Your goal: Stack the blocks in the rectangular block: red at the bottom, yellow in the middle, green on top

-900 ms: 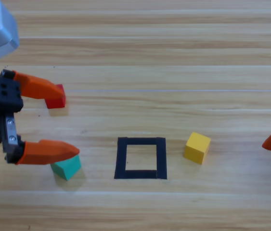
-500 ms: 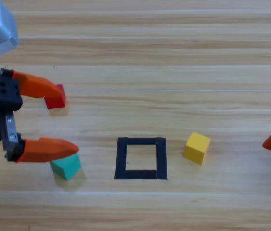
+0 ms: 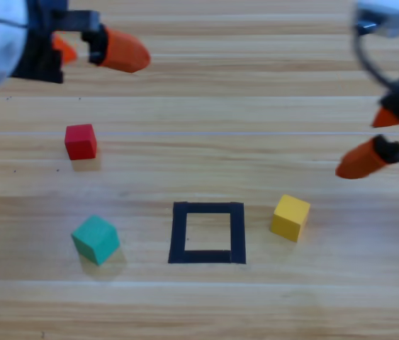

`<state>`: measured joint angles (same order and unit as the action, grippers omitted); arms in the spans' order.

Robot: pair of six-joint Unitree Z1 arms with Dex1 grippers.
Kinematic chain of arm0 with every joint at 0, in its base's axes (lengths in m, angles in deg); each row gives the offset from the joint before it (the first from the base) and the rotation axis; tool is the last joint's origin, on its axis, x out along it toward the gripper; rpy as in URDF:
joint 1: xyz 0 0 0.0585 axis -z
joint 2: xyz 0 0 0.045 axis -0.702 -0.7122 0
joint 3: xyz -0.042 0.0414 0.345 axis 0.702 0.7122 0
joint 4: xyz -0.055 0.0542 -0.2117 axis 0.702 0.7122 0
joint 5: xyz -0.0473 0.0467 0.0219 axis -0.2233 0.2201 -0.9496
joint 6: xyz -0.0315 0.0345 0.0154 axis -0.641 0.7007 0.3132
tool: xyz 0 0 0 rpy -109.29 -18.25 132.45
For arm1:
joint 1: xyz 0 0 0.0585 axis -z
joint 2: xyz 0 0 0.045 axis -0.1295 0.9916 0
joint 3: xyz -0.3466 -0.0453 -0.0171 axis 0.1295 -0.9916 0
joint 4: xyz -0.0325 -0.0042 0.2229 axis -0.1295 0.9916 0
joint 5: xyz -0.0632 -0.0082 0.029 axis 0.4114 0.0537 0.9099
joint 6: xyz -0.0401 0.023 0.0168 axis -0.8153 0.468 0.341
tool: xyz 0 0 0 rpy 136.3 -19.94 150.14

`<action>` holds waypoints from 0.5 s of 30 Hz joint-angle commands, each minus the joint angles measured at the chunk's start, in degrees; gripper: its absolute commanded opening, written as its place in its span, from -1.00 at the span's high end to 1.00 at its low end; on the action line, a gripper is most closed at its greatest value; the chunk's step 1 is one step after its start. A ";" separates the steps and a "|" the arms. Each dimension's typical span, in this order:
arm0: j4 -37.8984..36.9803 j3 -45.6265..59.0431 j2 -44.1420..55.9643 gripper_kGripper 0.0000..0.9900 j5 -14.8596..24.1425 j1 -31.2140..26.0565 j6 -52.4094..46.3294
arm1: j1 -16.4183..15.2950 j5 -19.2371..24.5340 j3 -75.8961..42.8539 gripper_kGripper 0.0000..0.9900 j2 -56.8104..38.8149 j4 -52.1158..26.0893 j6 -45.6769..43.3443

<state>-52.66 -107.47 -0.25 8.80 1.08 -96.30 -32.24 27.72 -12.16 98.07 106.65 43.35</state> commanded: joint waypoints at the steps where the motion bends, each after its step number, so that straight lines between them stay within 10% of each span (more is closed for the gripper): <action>1: 6.68 -3.82 -6.91 -1.00 -0.01 -8.13 -7.94 | -1.54 0.76 6.29 -0.98 15.47 3.43 -2.67; 15: 32.70 -28.08 -31.17 -1.00 -0.80 -17.10 -10.57 | -9.45 3.31 7.35 -0.97 21.71 3.43 -4.25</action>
<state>-23.32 -133.25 -23.35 8.36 -12.15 -106.27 -36.65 30.32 -5.13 116.19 109.08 39.44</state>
